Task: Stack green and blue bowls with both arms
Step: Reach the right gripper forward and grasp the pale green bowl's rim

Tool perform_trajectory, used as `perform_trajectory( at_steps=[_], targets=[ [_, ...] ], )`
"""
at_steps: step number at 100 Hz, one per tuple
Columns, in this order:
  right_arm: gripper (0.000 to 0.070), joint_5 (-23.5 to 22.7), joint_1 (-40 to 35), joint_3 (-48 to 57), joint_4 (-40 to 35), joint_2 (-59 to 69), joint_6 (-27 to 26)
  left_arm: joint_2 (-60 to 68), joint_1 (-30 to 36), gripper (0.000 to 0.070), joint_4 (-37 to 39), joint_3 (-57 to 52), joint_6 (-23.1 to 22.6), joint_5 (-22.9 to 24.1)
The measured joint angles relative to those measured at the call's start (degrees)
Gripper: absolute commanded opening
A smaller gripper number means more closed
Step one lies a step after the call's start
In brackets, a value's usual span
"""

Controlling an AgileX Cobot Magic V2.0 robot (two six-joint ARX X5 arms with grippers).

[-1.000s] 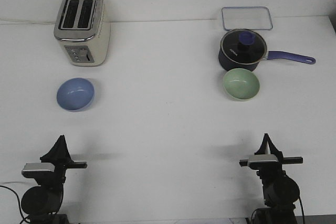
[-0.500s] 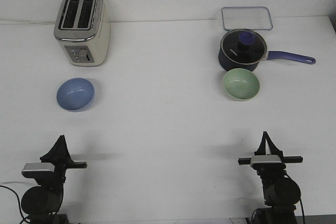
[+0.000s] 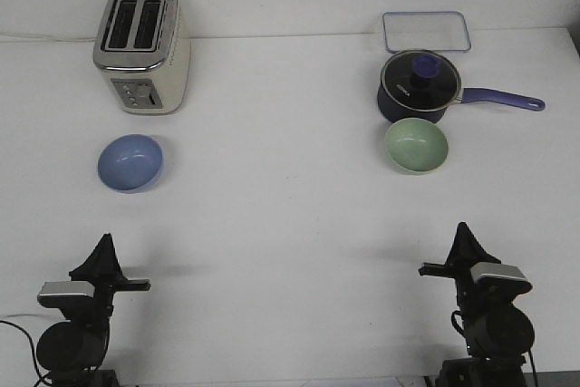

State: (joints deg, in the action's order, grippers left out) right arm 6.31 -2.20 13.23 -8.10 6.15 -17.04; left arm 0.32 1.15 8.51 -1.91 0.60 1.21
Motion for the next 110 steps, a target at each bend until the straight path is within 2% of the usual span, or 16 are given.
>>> perform_trajectory(
  at_steps=[6, 10, 15, 22, 24, 27, 49, 64, 82, 110],
  targets=[
    [0.0, 1.29, 0.0, 5.64, -4.11, 4.55, -0.55, 0.0, 0.0, 0.0015, -0.02, 0.0, 0.0, 0.0],
    [0.0048, 1.22, 0.0, 9.27, -7.08, 8.09, -0.61, 0.0, 0.0, 0.0015, 0.0, 0.0, 0.0, -0.02],
    [0.0204, 0.9, 0.02, 13.46, -10.38, 12.83, -0.11, 0.0, 0.0, 0.0015, 0.0, 0.0, 0.0, -0.02],
    [0.0495, 0.74, 0.02, 18.84, -13.4, 19.61, 1.01, 0.0, 0.0, 0.0015, 0.0, 0.0, 0.0, 0.0],
    [0.0551, 0.72, 0.02, 20.37, -14.08, 21.53, 1.22, 0.0, 0.0, 0.0015, 0.0, 0.0, 0.0, -0.02],
    [0.0585, 0.72, 0.02, 22.6, -14.82, 24.2, 1.44, 0.0, 0.0, 0.0015, -0.02, 0.0, 0.0, 0.0],
    [0.0585, 0.59, 0.55, 37.03, -17.81, 43.8, 4.15, 0.0, 0.0, 0.0015, 0.0, 0.0, 0.0, -0.02],
    [0.0585, -1.77, 3.1, 45.18, -21.07, 57.48, 5.64, 0.0, 0.0, 0.0015, -0.02, 0.0, 0.0, -0.02],
    [0.0585, -2.14, 6.51, 54.03, -22.84, 73.48, 7.56, 0.0, 0.0, 0.0015, -0.02, 0.0, 0.0, 0.0],
    [0.0584, -7.43, 10.27, 64.19, -25.11, 92.37, 9.35, 0.0, 0.0, 0.0015, -0.02, 0.0, 0.0, 0.0]
  ],
)
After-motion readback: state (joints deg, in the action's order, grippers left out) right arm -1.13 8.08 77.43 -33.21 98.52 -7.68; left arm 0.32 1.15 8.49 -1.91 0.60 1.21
